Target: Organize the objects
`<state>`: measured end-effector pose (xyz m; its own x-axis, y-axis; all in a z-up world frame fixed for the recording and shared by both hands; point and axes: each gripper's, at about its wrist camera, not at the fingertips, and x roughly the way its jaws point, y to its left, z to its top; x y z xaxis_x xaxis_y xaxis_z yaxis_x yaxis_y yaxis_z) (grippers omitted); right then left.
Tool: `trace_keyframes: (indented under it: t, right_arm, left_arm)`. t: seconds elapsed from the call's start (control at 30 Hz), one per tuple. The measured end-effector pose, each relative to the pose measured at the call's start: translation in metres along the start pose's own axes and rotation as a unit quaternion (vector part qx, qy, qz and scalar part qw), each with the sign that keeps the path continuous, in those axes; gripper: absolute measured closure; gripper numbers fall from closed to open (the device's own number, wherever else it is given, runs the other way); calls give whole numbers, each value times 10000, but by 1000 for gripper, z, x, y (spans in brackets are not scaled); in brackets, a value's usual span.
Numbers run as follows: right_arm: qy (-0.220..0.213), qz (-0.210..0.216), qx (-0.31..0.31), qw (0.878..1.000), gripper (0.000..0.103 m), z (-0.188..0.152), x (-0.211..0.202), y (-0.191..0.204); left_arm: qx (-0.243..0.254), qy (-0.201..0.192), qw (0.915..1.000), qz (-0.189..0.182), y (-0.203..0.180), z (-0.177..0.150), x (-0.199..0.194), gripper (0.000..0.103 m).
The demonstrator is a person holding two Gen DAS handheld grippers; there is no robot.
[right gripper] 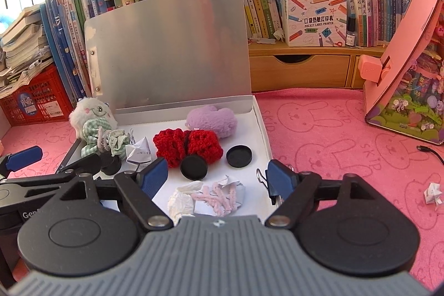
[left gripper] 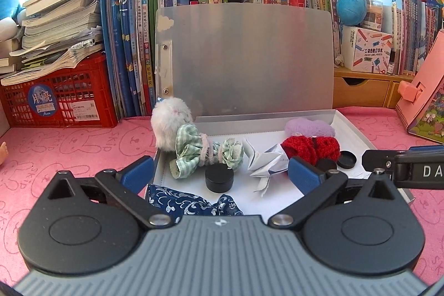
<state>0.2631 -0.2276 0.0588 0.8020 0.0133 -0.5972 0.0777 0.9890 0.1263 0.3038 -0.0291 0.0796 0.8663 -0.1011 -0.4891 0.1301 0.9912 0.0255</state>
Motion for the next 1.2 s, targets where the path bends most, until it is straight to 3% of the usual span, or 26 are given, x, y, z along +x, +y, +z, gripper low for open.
trace_keyframes:
  t: [0.43,0.77,1.2]
  right_arm:
    - [-50,82,5,10000,11,-28,-34,-7]
    - [-105,181,-98,9997,1,-46,-57,-8]
    - [-209,350,-218,9989,0,-69,-83,-10]
  left_arm:
    - [-115,30,9999,100,-1,-22,-35,0]
    - [-84,-55,9999,35,-5,-37,-69,0]
    - [-90,-135,9999,9,-9,-61,-105,0]
